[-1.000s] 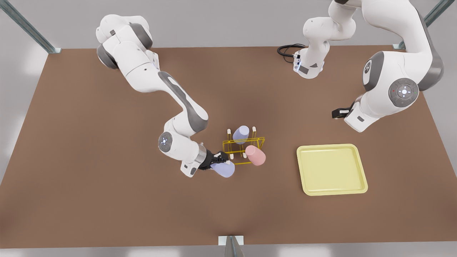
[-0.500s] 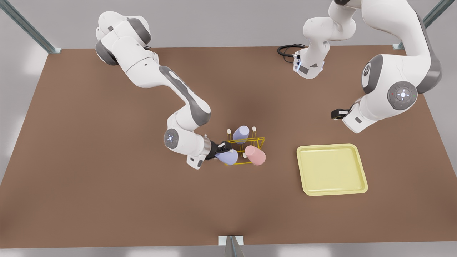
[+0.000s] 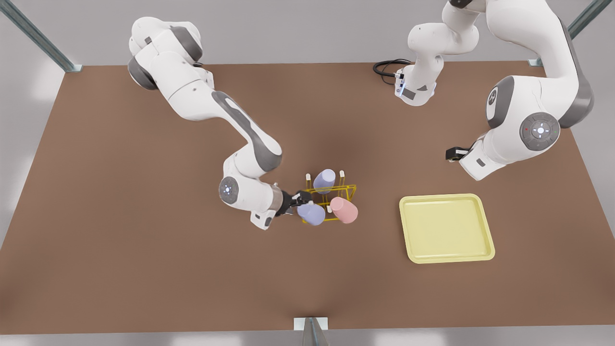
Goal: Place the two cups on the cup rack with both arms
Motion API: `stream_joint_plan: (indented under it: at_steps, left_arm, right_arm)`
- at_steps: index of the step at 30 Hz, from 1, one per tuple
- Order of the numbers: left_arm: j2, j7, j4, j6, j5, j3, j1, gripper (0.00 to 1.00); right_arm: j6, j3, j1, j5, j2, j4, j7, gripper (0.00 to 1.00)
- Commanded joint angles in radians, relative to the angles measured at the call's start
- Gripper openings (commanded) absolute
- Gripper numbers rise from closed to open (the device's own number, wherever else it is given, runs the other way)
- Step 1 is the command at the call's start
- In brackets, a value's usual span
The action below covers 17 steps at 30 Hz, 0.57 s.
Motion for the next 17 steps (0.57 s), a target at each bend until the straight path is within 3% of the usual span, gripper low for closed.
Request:
stream_joint_plan:
  at_steps: [1,3,4,6,8,12,17]
  left_arm:
    - [0.000,0.031,0.002,0.000,0.001,0.000,0.000,1.00]
    - [0.000,0.031,0.002,0.000,0.001,0.000,0.000,1.00]
    - [0.000,0.031,0.002,0.000,0.001,0.000,0.000,1.00]
    - [-0.002,0.031,0.002,0.000,0.001,0.000,0.000,1.00]
    - [-0.002,0.031,0.003,0.000,0.001,0.000,0.000,1.00]
    - [0.000,0.033,0.003,0.000,0.001,0.000,0.000,1.00]
    - [0.006,0.033,0.019,-0.032,0.004,0.003,0.006,1.00]
  right_arm:
    - [-0.138,0.000,-0.035,0.009,-0.021,0.041,0.010,1.00]
    - [-0.333,-0.059,-0.097,-0.064,-0.151,0.033,0.015,1.00]
    - [-0.528,-0.141,-0.119,-0.284,-0.194,0.041,0.011,1.00]
    - [-0.635,-0.171,-0.249,-0.483,-0.269,0.041,-0.036,1.00]
    - [-0.809,-0.179,-0.254,-0.580,-0.346,0.102,-0.039,1.00]
    - [-0.810,-0.190,-0.314,-0.569,-0.674,-0.166,-0.067,1.00]
    - [-0.812,-0.190,-0.335,-0.565,-0.717,-0.200,-0.065,1.00]
